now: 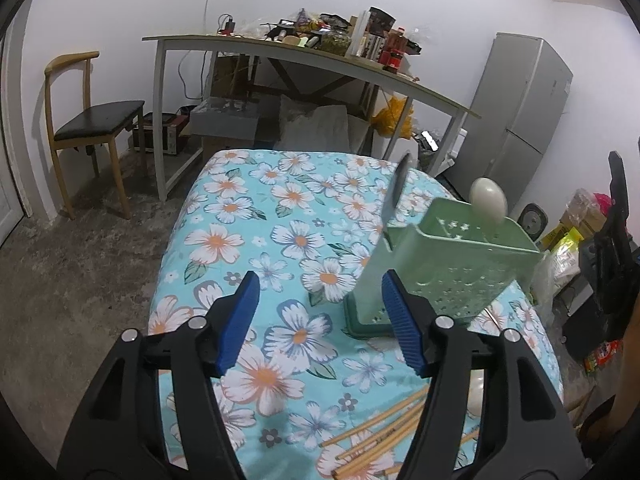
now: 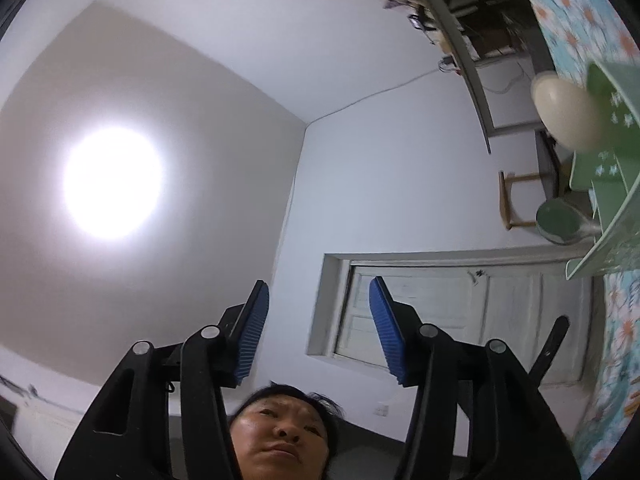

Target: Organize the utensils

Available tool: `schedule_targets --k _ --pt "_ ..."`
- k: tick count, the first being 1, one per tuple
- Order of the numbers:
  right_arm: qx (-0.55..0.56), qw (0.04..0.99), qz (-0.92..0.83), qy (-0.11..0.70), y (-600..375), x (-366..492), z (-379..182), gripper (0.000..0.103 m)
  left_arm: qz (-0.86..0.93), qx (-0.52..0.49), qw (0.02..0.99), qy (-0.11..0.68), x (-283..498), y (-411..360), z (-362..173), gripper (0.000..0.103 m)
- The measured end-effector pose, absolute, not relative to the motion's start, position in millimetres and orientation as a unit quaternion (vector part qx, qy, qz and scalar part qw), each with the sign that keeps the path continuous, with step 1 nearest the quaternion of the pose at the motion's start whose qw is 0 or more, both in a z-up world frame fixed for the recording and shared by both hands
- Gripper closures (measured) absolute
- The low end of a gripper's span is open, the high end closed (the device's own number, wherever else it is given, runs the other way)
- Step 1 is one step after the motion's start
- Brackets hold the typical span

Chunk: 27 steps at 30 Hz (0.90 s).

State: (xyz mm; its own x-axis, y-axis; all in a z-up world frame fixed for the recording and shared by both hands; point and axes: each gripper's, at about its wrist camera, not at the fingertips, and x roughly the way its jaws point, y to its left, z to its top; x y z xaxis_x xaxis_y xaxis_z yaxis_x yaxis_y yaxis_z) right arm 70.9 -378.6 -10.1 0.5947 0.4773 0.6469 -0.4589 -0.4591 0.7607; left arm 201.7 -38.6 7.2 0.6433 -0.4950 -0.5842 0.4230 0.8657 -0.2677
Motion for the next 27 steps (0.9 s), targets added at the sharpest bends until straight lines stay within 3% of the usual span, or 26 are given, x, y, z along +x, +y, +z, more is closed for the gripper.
schedule_targets --k 4,7,9,13,20,23,27 --pt "0.684 0.607 0.402 0.036 -395 35 2 0.042 -0.272 -0.061 0.898 0.341 191 -38 9 0.028" --pt "0.648 0.680 0.335 0.083 -407 1 3 0.039 -0.282 -0.053 0.889 0.357 184 -39 0 0.025" --pt "0.614 0.729 0.271 0.133 -405 -23 -1 0.039 -0.281 -0.043 0.881 0.378 181 -40 -13 0.019" --pt "0.531 0.800 0.136 0.243 -395 -59 -14 0.038 -0.277 -0.035 0.865 0.418 182 -36 -39 0.018" --pt "0.396 0.820 -0.006 0.412 -356 -66 -60 0.038 -0.276 -0.057 0.832 0.478 202 -25 -79 0.010" --pt "0.356 0.825 -0.034 0.437 -343 -61 -73 0.037 -0.279 -0.075 0.818 0.497 209 -22 -93 0.009" --pt "0.299 0.844 -0.043 0.444 -325 -51 -79 0.022 -0.288 -0.083 0.818 0.490 210 -21 -95 0.008"
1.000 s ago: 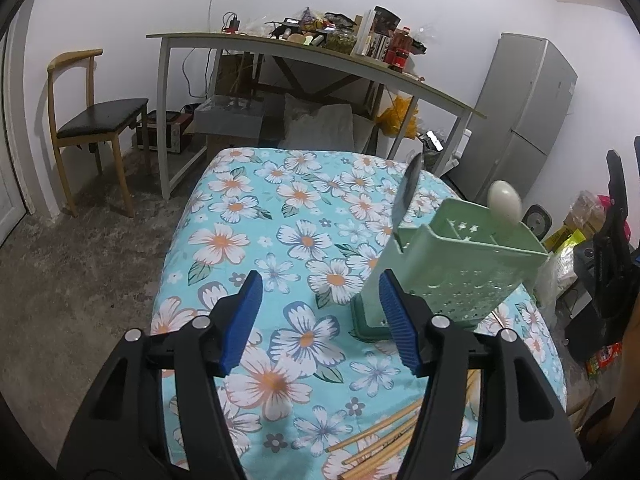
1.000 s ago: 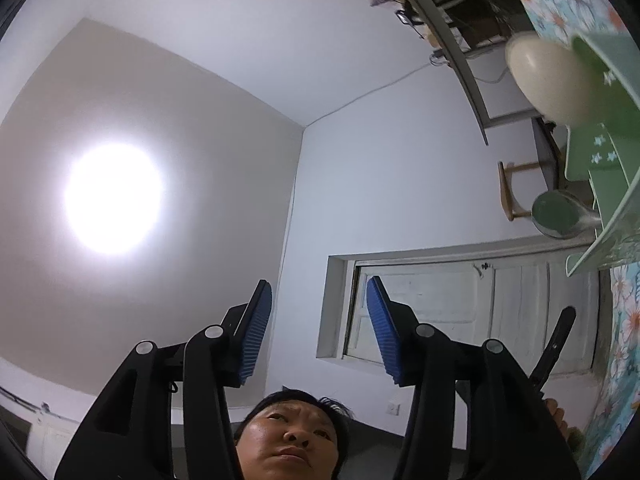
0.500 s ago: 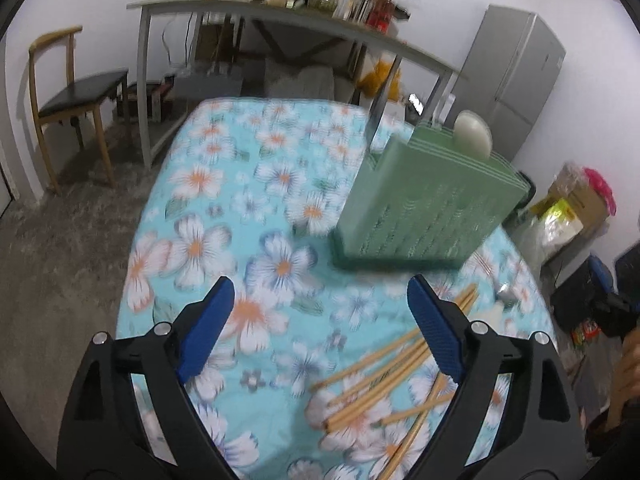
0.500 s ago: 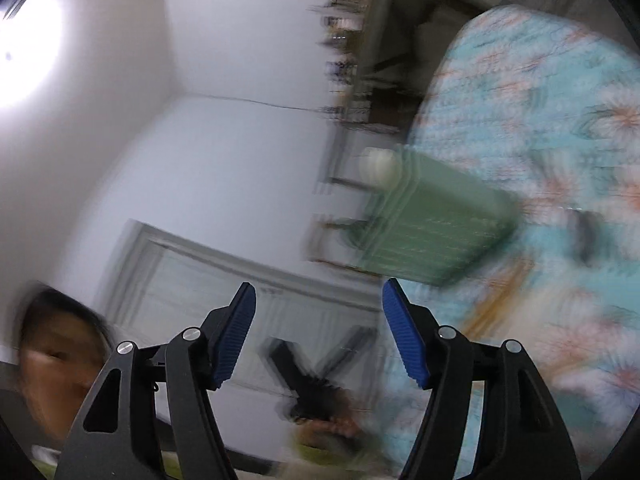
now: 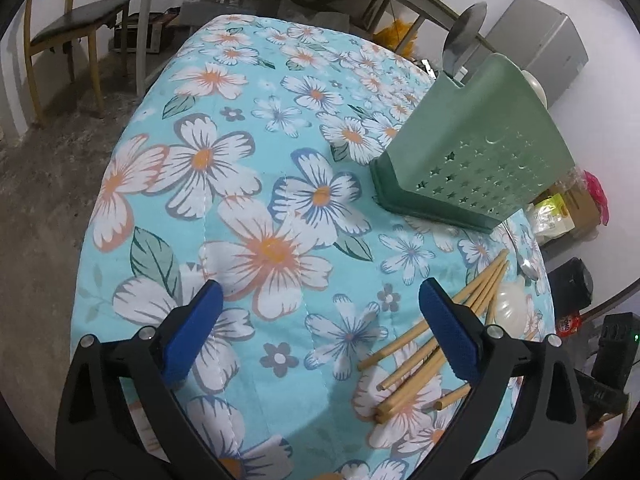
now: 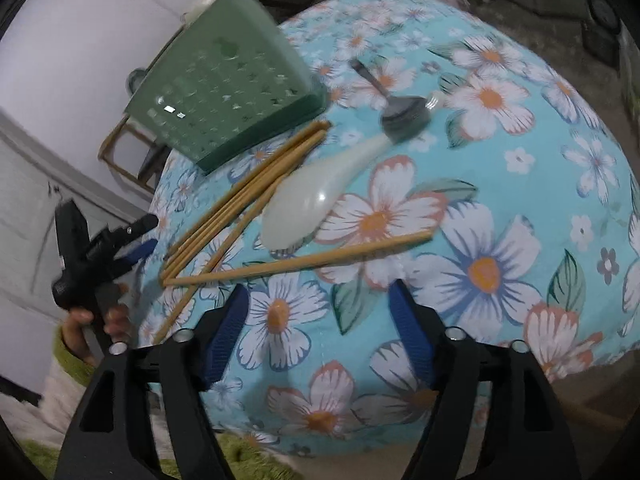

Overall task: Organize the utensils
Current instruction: 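Move the left tool down to the wooden chopsticks beside the caddy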

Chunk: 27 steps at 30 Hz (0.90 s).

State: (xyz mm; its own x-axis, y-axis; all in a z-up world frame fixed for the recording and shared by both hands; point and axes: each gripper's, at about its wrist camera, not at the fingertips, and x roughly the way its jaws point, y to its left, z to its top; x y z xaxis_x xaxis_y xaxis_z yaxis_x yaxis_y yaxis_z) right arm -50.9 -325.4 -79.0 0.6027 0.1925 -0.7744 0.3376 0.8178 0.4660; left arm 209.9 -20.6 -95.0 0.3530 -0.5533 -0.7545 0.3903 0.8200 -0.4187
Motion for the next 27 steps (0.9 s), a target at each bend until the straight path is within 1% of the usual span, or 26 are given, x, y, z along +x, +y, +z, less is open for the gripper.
schedule_targets --k 4,6,10,18,27 --pt "0.253 0.856 -0.044 0.448 -308 -42 -77 0.010 -0.290 -0.115 0.814 0.489 211 -15 -95 0.008" --pt "0.245 0.859 -0.045 0.446 -301 -38 -79 0.006 -0.291 -0.138 0.809 0.491 213 -10 -96 0.008" --pt "0.245 0.863 -0.056 0.437 -300 -47 -82 0.006 -0.295 -0.149 0.803 0.495 216 -8 -96 0.008" --pt "0.201 0.863 -0.078 0.456 -287 -42 -83 0.006 -0.295 -0.180 0.791 0.505 220 -1 -97 0.008" --pt "0.250 0.866 -0.057 0.428 -300 -51 -84 0.006 -0.303 -0.168 0.792 0.503 218 -2 -98 0.008"
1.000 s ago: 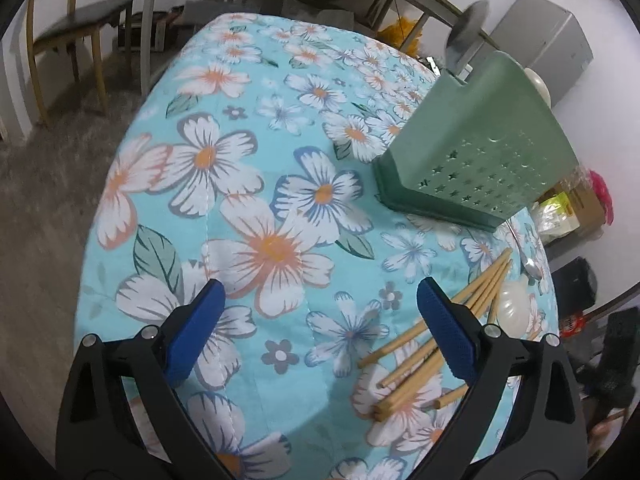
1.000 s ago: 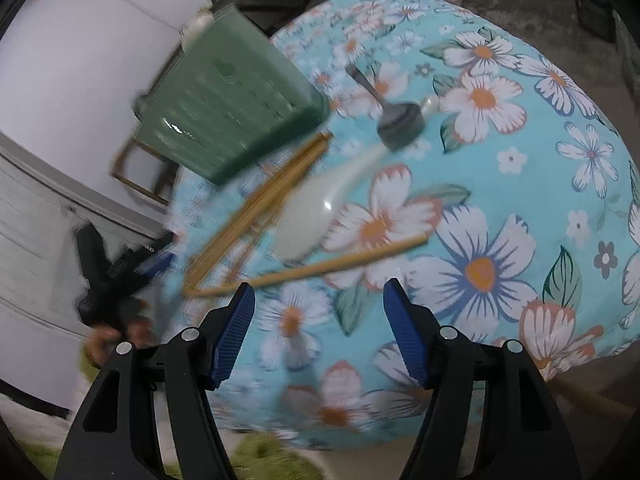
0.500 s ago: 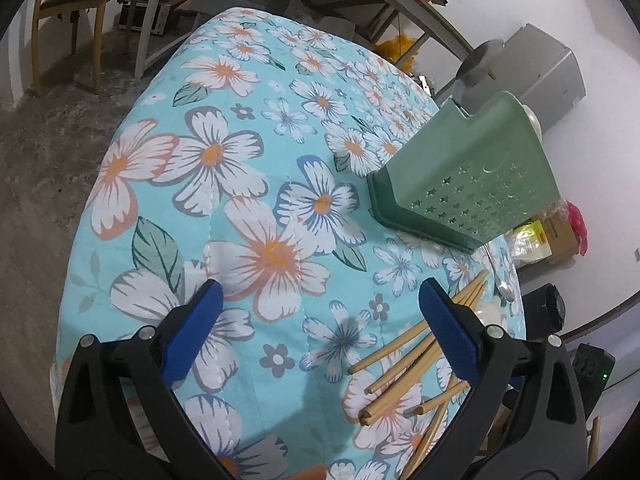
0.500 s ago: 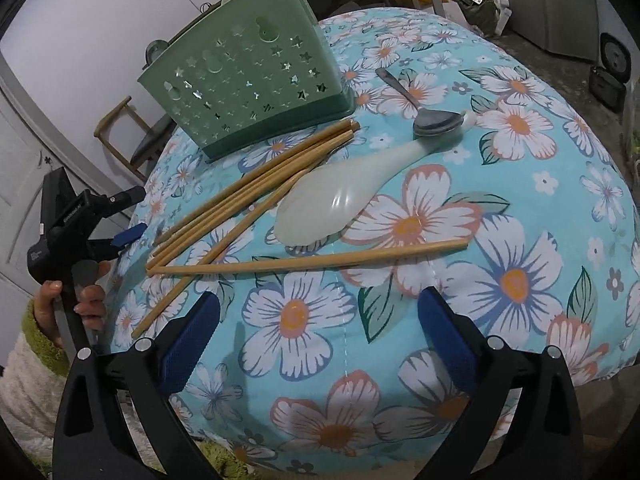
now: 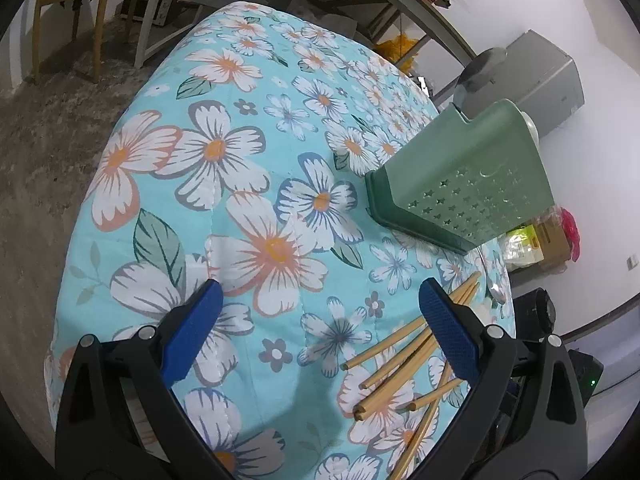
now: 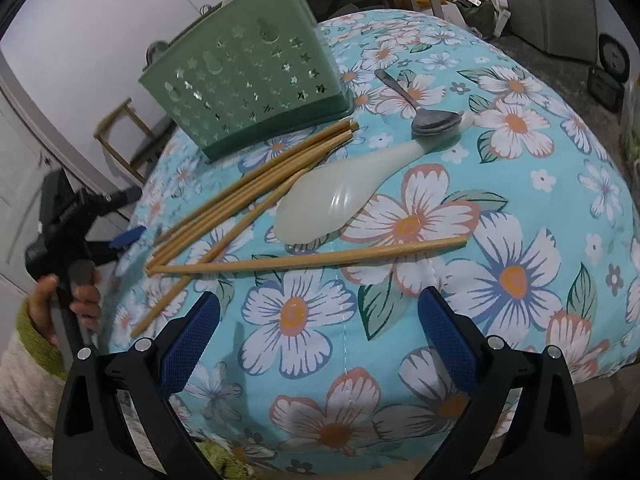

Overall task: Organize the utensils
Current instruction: 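Move the left tool down to the wooden chopsticks beside the caddy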

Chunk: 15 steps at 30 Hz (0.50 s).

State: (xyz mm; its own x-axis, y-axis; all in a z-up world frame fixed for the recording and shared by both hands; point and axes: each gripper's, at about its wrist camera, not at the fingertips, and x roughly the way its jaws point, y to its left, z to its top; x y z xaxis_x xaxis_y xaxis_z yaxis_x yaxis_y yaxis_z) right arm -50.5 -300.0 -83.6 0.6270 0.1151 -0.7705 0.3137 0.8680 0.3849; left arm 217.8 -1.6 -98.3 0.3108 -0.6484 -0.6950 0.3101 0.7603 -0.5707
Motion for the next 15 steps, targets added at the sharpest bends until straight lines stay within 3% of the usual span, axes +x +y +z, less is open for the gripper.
schedule_targets --k 12,15 --pt "0.297 0.863 -0.035 0.407 -311 -57 -84 0.006 -0.300 -0.088 0.830 0.463 194 -23 -61 0.008" --pt "0.310 0.859 -0.027 0.408 -315 -59 -80 0.010 -0.320 -0.041 0.847 0.422 178 -36 -38 0.020"
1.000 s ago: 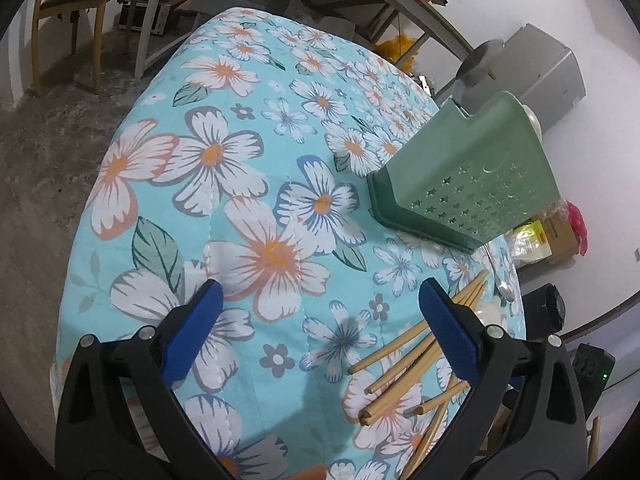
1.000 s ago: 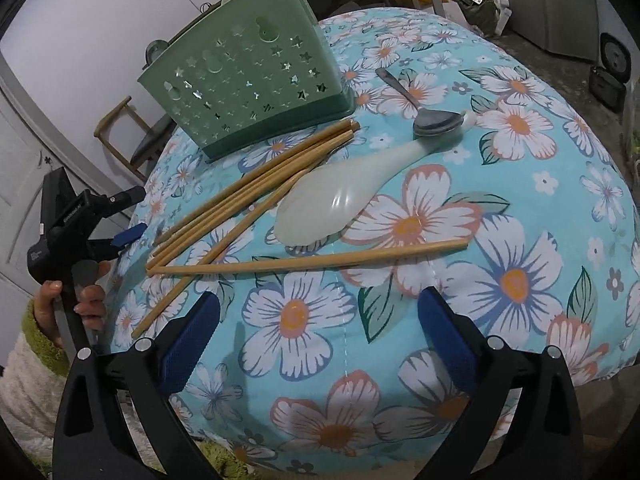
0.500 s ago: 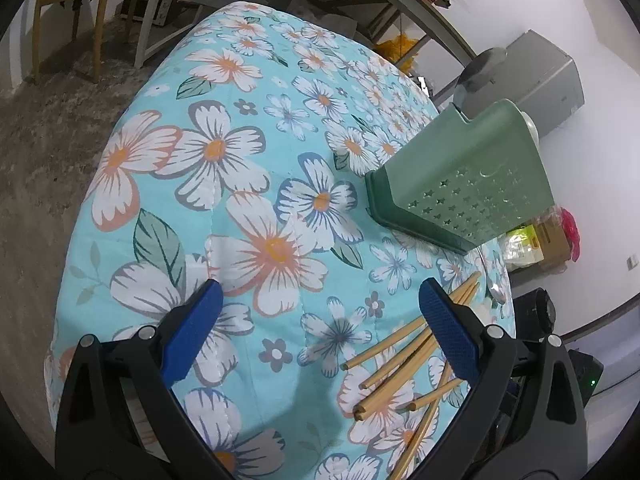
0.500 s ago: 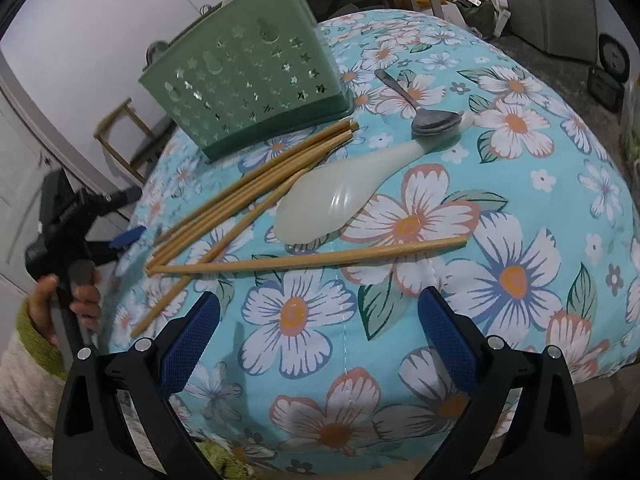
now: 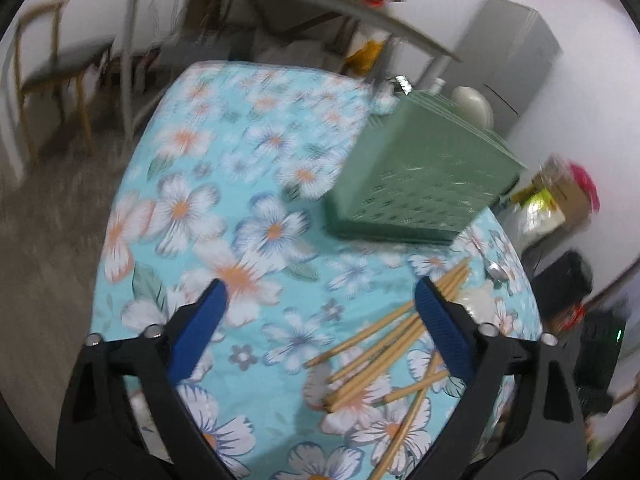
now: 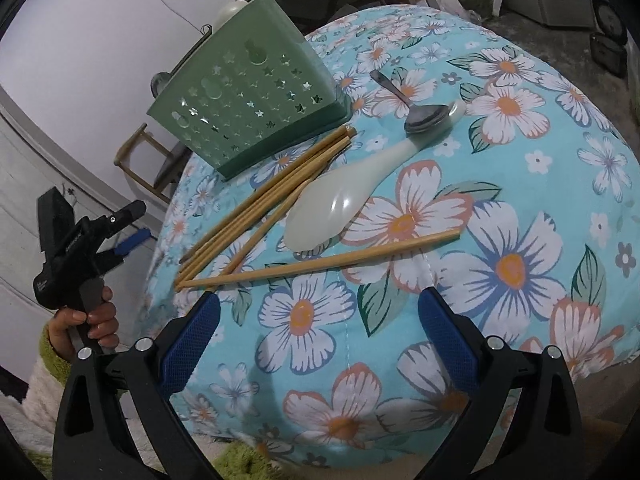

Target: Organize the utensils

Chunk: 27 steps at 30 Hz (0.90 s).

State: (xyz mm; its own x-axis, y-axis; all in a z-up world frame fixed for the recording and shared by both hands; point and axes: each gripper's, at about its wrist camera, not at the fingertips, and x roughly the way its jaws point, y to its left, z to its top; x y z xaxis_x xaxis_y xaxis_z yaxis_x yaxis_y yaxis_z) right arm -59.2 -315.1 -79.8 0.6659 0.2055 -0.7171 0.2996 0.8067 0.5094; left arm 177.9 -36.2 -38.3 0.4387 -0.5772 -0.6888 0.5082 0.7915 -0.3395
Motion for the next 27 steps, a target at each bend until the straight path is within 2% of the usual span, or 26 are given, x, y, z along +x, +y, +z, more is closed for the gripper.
schedule_targets --k 3,5,12,17,23,27 --pt "0.277 0.875 -0.034 0.395 -311 -65 -67 0.017 -0.344 0.009 0.857 0.383 161 -53 -18 0.028" --pt "0.254 0.889 -0.046 0.377 -311 -71 -56 0.024 -0.359 0.038 0.859 0.364 151 -66 -11 0.039" --pt "0.233 0.901 -0.091 0.354 -335 -85 -40 0.035 -0.429 0.165 0.833 0.307 103 -123 -10 0.050" --pt "0.241 0.897 -0.102 0.357 -345 -88 -44 0.038 -0.464 0.255 0.801 0.282 71 -156 -27 0.061" --pt "0.242 0.895 -0.101 0.361 -345 -85 -46 0.039 -0.487 0.292 0.773 0.283 56 -176 -46 0.075" --pt "0.242 0.895 -0.099 0.361 -345 -82 -46 0.039 -0.479 0.327 0.765 0.280 55 -184 -58 0.079"
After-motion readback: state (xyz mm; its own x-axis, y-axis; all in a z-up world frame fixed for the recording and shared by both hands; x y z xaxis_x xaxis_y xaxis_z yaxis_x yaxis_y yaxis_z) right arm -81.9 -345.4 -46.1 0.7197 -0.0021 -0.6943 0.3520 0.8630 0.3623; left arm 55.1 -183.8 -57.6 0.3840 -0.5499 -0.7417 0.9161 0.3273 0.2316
